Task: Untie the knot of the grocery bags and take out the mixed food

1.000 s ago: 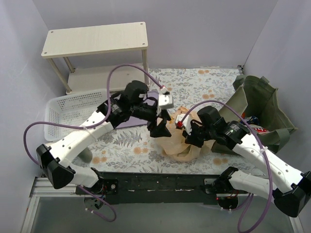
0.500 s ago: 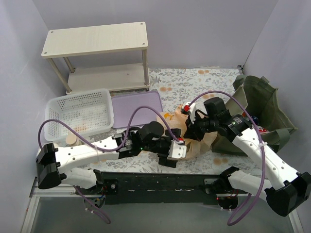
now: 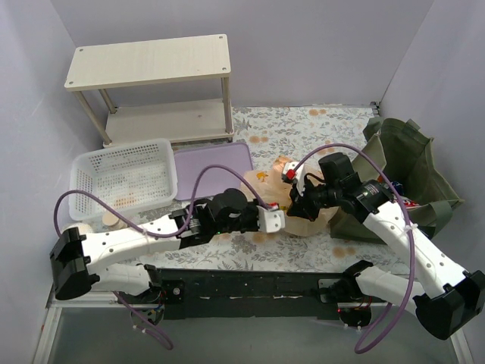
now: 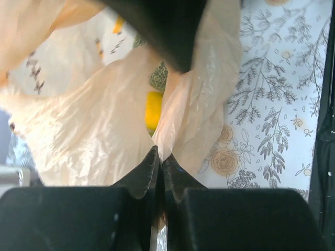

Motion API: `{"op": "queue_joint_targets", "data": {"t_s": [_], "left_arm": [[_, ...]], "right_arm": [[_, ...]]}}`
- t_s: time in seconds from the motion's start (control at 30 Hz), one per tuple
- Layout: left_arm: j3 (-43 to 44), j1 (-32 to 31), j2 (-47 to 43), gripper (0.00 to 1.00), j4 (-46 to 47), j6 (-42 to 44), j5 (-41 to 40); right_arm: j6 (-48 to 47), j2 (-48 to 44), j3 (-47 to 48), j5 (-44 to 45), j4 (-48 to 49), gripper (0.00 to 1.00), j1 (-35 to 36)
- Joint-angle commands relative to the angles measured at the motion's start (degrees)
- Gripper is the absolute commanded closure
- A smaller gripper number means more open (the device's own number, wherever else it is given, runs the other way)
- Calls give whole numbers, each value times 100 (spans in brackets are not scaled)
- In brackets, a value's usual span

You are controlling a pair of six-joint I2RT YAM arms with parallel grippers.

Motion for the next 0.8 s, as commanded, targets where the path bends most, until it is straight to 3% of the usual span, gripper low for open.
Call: {"op": "queue_joint_targets", "data": {"t_s": [0.0, 0.13, 0.27, 0.5, 0.57, 0.6, 0.77], "left_arm": [[216, 617, -791, 100, -516, -1435, 563], [-196, 855, -1310, 100, -701, -1991, 1205], [-592, 987, -1504, 100, -877, -2132, 1706], [-1111, 1022, -1671, 100, -886, -2158, 1848], [-1234, 1031, -1680, 100, -842, -2097, 1866], [-1261, 1031, -1697, 100, -798, -2097, 1814], [-1322, 1040, -1680, 100, -508, -2123, 1769]], "right_arm": [[-316, -36, -155, 299, 232, 98, -12], [71, 103, -682, 1433, 883, 97, 5], [-497, 175, -1078, 2226, 937, 97, 5], [-1168, 280, -606, 2034, -152, 99, 146], [-1290, 219, -228, 1631, -565, 99, 137], [-1404, 175, 218, 933, -723, 99, 146], [-975, 280, 714, 680, -505, 99, 751]]}}
